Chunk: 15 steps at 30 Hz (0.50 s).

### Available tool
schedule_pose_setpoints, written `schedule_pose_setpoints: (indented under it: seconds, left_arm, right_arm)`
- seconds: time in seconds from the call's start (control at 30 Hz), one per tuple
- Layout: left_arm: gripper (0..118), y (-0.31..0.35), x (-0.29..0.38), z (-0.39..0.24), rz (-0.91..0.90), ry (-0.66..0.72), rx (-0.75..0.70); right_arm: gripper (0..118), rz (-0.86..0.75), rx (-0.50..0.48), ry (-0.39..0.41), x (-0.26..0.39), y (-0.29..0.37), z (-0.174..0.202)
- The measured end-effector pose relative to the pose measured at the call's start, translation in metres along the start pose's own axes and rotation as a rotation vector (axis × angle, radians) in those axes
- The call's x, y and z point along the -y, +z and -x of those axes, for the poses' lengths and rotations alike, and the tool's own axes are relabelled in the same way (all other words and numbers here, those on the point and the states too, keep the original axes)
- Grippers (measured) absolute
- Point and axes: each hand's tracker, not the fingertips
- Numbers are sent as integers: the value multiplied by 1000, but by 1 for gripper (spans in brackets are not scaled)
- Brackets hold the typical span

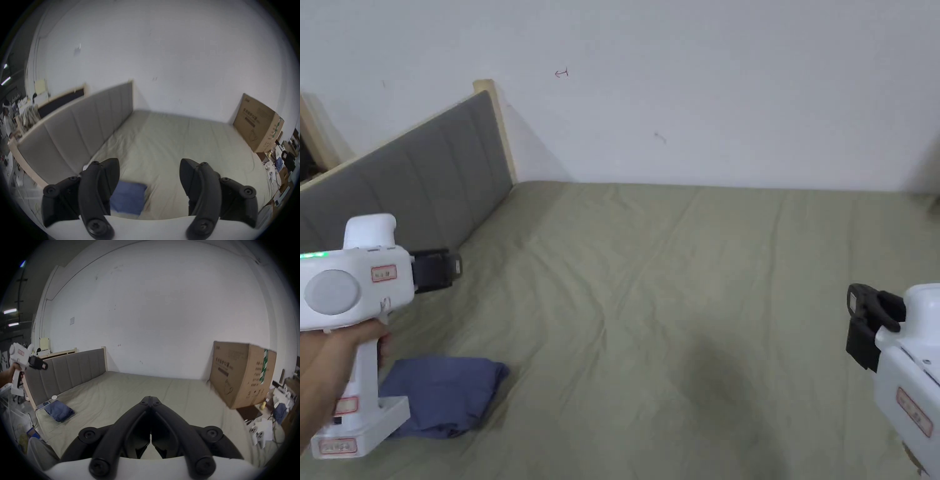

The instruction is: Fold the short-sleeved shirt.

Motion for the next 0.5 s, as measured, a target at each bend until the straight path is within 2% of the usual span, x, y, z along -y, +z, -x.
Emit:
schedule_pose_setpoints:
  seconds: [0.17, 0.3, 0.37, 0.4, 0.5]
  left_arm:
    - [74, 41, -12, -70, -218, -75, 52]
    - [71, 56, 0, -116, -339, -44, 140]
    - [54, 60, 11, -138, -393, -48, 177]
    - [40, 61, 17, -147, -408, -50, 186]
    - [23, 58, 34, -168, -437, -28, 259]
  right_arm:
    - [0, -72, 57, 60, -21, 24, -7]
    - [0, -110, 85, 62, -31, 41, -13]
    - [0, -130, 103, 60, -34, 49, -17]
    - [0, -136, 113, 58, -34, 52, -19]
    - [0, -149, 138, 48, -35, 61, -25]
